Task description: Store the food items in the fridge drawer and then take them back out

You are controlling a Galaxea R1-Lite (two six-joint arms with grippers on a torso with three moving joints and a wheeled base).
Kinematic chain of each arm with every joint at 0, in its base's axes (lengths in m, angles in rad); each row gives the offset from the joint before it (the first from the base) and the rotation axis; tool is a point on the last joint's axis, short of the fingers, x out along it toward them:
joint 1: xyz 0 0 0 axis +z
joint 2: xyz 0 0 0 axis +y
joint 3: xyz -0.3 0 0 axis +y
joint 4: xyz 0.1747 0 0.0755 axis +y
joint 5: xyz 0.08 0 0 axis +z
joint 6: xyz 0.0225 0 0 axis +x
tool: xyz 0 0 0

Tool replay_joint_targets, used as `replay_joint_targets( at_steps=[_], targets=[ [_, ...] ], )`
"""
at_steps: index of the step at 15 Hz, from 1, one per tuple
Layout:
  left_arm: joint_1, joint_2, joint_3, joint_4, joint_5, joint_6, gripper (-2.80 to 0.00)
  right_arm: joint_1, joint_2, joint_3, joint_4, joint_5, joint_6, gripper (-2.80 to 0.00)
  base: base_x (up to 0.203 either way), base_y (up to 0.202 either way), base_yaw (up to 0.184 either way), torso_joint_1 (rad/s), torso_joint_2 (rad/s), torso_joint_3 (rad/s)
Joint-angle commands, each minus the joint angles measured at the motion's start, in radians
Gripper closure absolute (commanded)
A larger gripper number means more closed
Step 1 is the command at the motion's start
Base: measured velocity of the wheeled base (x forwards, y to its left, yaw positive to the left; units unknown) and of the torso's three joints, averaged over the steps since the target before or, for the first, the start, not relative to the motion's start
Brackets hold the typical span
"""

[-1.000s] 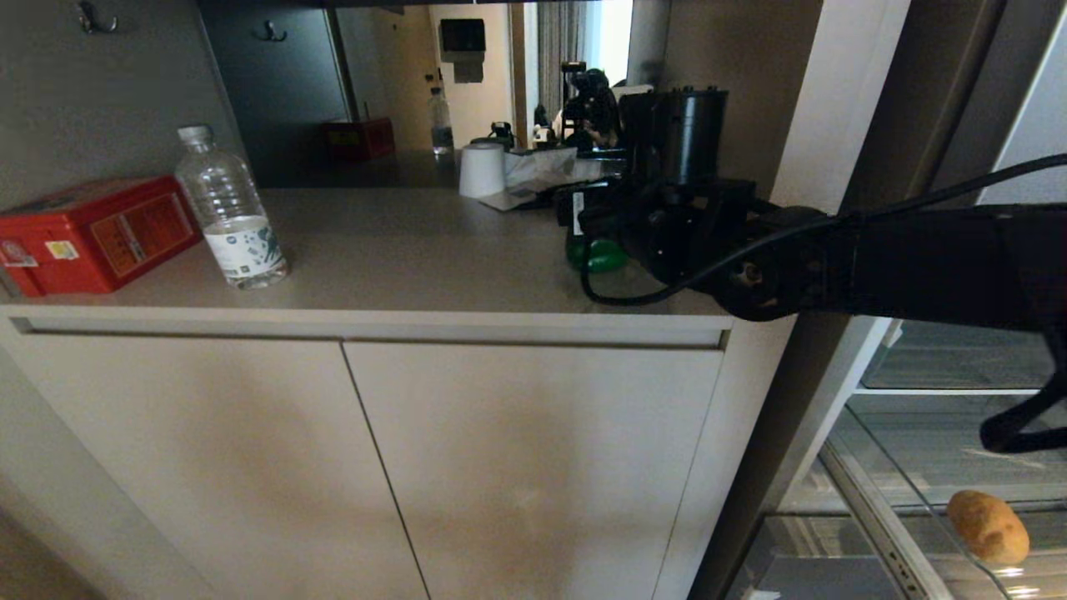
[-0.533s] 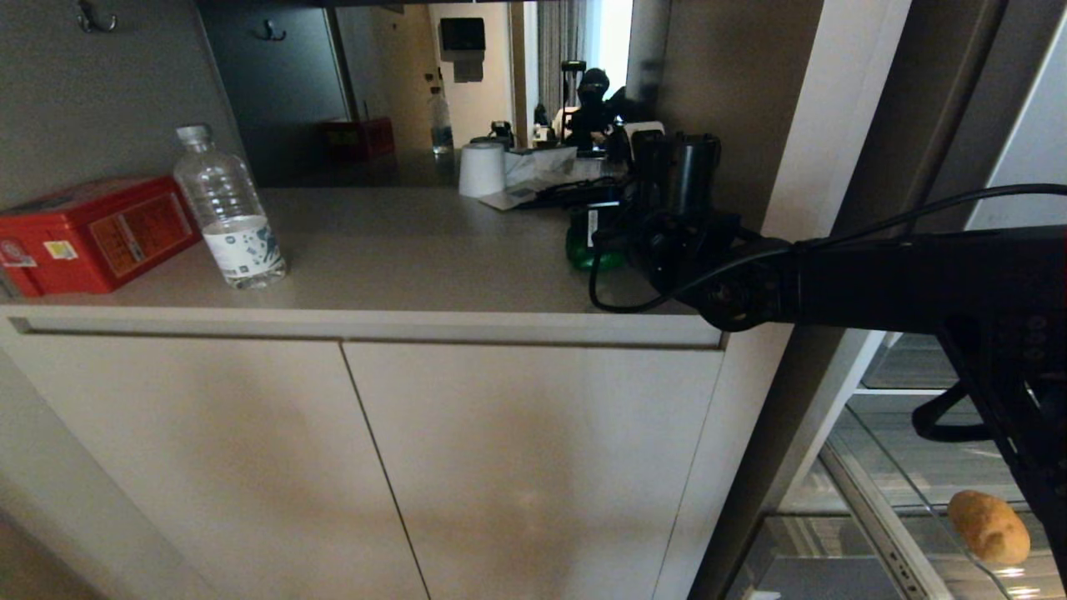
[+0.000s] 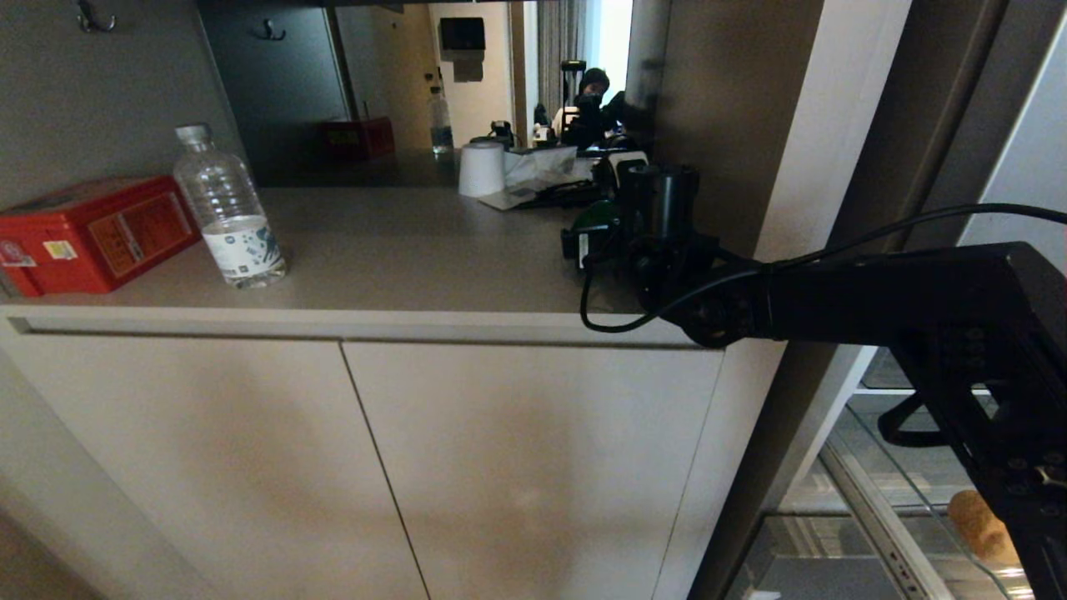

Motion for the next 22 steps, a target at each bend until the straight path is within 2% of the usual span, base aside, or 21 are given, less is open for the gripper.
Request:
replay_joint_targets(
  at_steps=[1, 5, 6, 13, 17, 19, 22],
  targets=[
    [0.000, 0.000, 0.000, 0.000, 0.000, 0.000, 0.00, 0.001, 0.016, 0.000, -0.003, 0.000, -0.002, -2.80, 0.000, 0.000, 0.000, 0.000, 0.00, 0.000],
    [0.000, 0.000, 0.000, 0.000, 0.000, 0.000, 0.00, 0.001, 0.017, 0.000, -0.004, 0.004, 0.000, -2.80, 0.000, 0.000, 0.000, 0.000, 0.00, 0.000],
    [0.000, 0.000, 0.000, 0.001, 0.000, 0.000, 0.00, 0.001, 0.017, 0.000, -0.004, 0.004, 0.000, 0.00, 0.000, 0.000, 0.000, 0.000, 0.00, 0.000],
    [0.000, 0.000, 0.000, 0.000, 0.000, 0.000, 0.00, 0.002, -0.001, 0.006, -0.015, -0.006, 0.006, 0.00, 0.000, 0.000, 0.000, 0.000, 0.00, 0.000],
    [0.000, 0.000, 0.000, 0.000, 0.000, 0.000, 0.00, 0.013, -0.093, 0.049, -0.010, -0.012, 0.007, 0.00, 0.000, 0.000, 0.000, 0.000, 0.00, 0.000],
    [0.000, 0.000, 0.000, 0.000, 0.000, 0.000, 0.00, 0.034, -0.190, 0.182, -0.010, -0.014, 0.012, 0.00, 0.000, 0.000, 0.000, 0.000, 0.00, 0.000],
    [0.000, 0.000, 0.000, 0.000, 0.000, 0.000, 0.00, 0.103, -0.415, 0.515, -0.010, -0.012, 0.034, 0.00, 0.000, 0.000, 0.000, 0.000, 0.00, 0.000]
  ],
)
